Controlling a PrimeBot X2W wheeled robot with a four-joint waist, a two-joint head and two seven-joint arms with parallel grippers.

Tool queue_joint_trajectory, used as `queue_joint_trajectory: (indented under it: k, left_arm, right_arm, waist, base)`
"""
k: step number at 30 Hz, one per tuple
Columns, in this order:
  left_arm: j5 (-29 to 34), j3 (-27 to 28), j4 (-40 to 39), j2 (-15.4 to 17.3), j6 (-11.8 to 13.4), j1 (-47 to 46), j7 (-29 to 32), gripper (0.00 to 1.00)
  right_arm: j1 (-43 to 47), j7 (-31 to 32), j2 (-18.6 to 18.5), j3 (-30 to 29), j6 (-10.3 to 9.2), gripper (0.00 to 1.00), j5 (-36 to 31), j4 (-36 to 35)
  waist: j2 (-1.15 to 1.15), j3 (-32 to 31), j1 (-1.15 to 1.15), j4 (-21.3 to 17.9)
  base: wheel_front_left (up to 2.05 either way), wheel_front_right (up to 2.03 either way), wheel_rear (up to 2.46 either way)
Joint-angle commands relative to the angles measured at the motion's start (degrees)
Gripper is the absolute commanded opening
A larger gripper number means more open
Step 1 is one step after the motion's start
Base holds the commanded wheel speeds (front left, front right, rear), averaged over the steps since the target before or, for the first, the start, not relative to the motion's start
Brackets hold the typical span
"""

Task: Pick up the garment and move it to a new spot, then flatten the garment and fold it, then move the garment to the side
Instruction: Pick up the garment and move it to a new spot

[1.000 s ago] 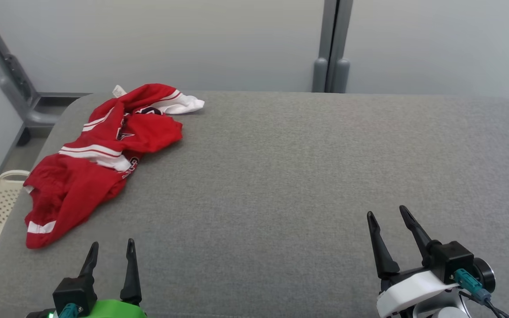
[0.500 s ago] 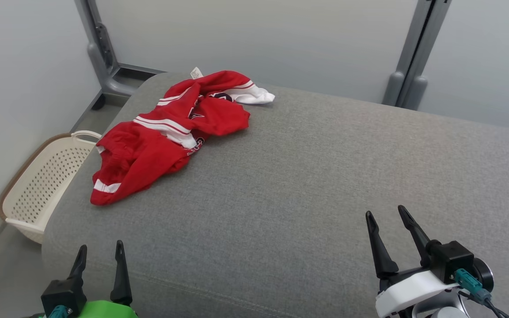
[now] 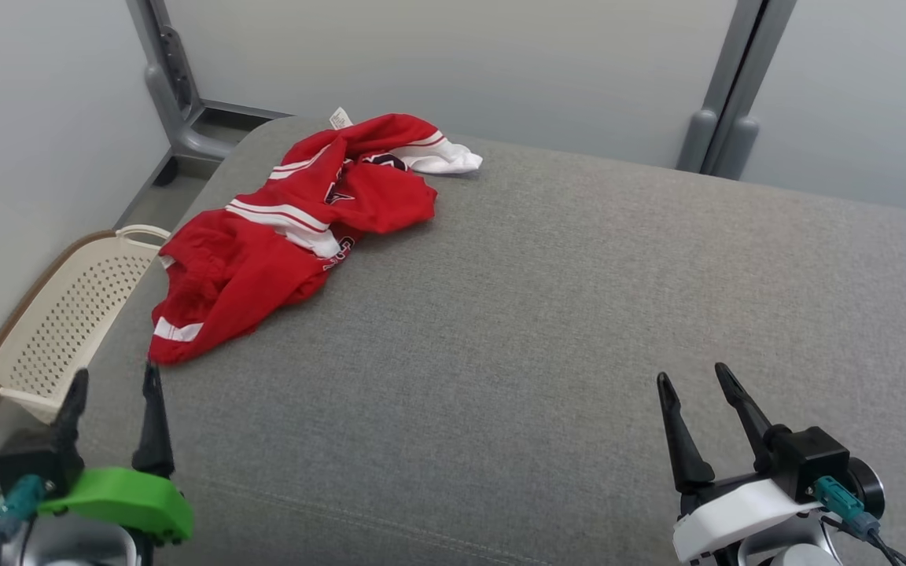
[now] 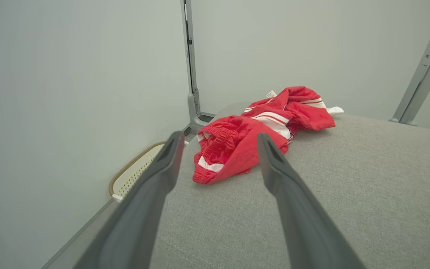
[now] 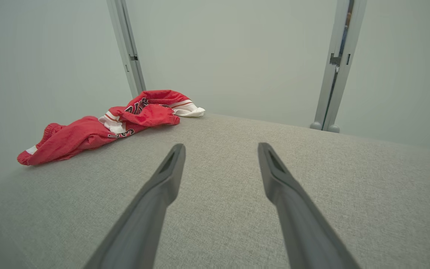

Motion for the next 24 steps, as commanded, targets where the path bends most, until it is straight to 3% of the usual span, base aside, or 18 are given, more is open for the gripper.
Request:
queue_joint_trajectory:
  k: [1, 8, 13, 24]
  left_arm:
    - [-0.53, 0.52, -0.7, 1.1, -0.65, -2.19, 1.21, 1.0]
    - [-3.81, 2.42, -0.63, 7.0, -4.52, -13.45, 9.74, 1.0]
    - [-8.21, 4.4, 4.21, 10.26, -6.95, -22.0, 16.9, 1.0]
    - [-13.49, 5.8, 16.51, 14.43, -7.39, -31.68, 29.41, 1.0]
  right_arm:
    - [-0.4, -0.28, -0.25, -0.04, 0.0, 1.0, -0.19, -0.12]
    - [-1.55, -0.28, -0.25, 0.06, 0.0, 1.0, -1.07, -0.19]
    - [-3.51, -0.23, -0.24, 0.49, 0.0, 1.0, -2.29, -0.57]
    - [-8.45, 0.64, -0.23, 0.41, 0.0, 1.0, -5.05, -2.1]
  waist:
    - [0.0, 1.18, 0.0, -1.63]
    - [0.0, 4.54, 0.0, -5.29]
    - [0.0, 8.62, 0.0, -8.11]
    - [0.0, 19.93, 0.0, -12.84]
  base:
    - [0.0, 0.0, 0.0]
    - [0.0, 0.0, 0.0]
    - [0.0, 0.0, 0.0]
    - [0.0, 0.0, 0.0]
